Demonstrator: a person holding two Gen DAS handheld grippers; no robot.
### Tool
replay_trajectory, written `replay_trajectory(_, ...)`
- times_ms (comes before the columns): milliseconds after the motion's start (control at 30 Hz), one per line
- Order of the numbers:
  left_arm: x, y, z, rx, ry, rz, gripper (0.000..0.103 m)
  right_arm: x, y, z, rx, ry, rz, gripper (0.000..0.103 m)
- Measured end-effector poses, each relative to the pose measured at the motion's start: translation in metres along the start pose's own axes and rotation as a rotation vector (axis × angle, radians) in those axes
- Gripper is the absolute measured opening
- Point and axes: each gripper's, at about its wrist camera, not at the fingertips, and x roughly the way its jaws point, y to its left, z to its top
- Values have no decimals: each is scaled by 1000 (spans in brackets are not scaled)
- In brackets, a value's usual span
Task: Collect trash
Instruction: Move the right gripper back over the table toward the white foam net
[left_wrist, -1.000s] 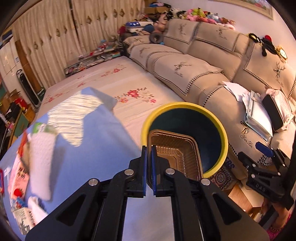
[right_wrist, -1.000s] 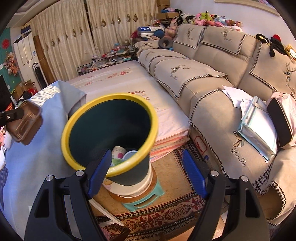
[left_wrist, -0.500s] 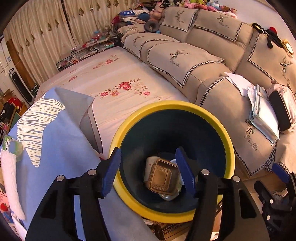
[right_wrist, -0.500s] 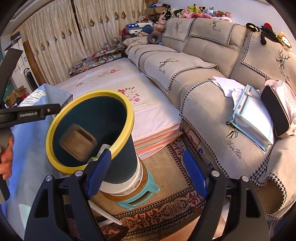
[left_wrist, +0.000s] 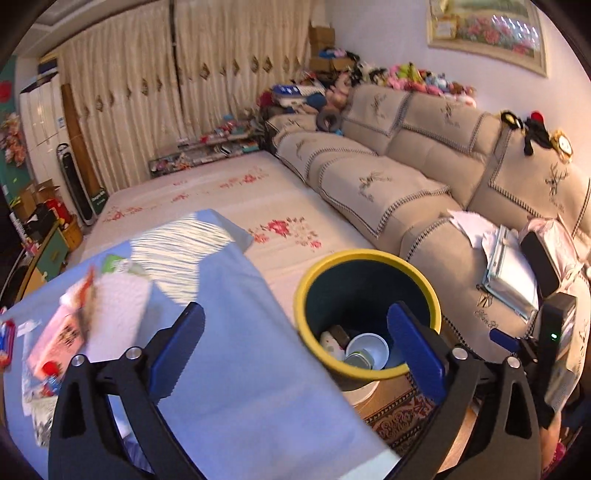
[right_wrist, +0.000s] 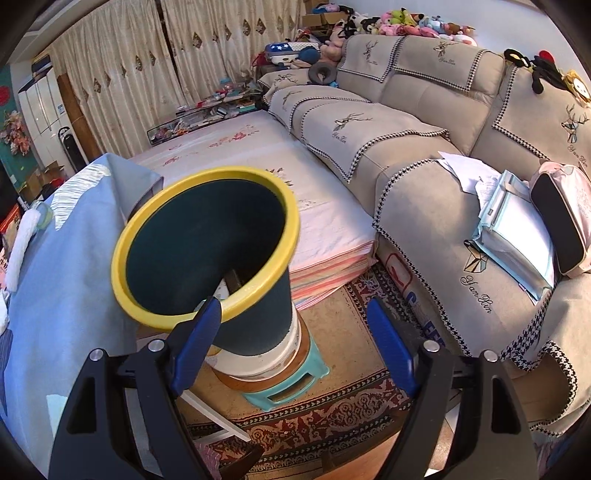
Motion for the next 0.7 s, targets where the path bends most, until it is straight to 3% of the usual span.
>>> replay_trajectory(100, -39, 28, -16, -37, -42, 44, 98, -7, 14, 0, -22, -12, 15, 78)
replay_trajectory(300, -108, 92, -65, -114, -90, 216, 98, -22, 51, 1, -80, -38, 60, 78)
replay_trajectory(533, -170, 188, -146, -317, -62, 407, 98, -37, 122, 0, -200, -48, 156, 81)
replay_trajectory(700, -197, 232, -189, -408, -50, 512, 98, -47, 189, -2, -302, -32, 264, 81)
